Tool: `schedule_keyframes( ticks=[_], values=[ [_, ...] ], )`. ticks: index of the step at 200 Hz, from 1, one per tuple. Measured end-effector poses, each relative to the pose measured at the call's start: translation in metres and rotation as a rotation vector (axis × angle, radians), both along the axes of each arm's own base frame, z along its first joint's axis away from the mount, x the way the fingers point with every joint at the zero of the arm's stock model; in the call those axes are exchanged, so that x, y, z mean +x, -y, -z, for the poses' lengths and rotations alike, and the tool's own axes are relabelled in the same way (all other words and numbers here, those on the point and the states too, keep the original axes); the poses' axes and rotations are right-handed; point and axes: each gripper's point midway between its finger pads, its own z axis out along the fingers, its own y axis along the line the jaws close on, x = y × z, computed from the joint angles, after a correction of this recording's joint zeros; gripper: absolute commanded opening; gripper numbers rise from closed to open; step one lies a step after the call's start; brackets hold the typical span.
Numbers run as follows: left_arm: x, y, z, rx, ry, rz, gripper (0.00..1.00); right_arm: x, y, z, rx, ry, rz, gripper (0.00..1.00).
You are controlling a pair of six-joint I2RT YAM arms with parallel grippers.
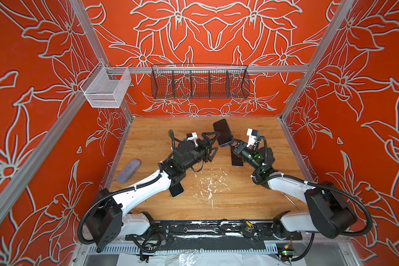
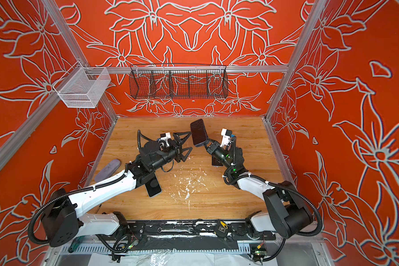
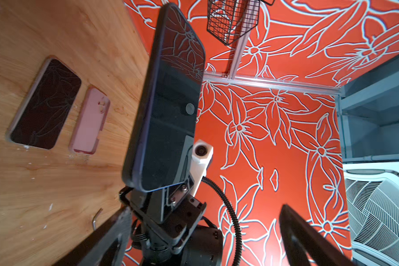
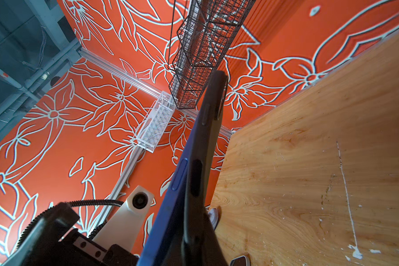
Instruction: Take the phone out of the phone case
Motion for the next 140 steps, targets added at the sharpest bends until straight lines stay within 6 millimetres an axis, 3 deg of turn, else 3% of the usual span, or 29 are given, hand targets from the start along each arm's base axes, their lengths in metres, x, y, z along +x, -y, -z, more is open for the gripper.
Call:
schedule_keyframes(
  ticks=[66, 140],
  values=[
    [0.011, 0.019, 0.013, 0.015, -0.02, 0.022, 0.97, 0.0, -0.002, 0.003, 0.008, 0.012, 0.001, 0.05],
    [0.014, 0.025, 0.013, 0.01, -0.016, 0.027, 0.97, 0.0, -0.005, 0.005, 0.026, 0.012, -0.005, 0.05]
  ],
)
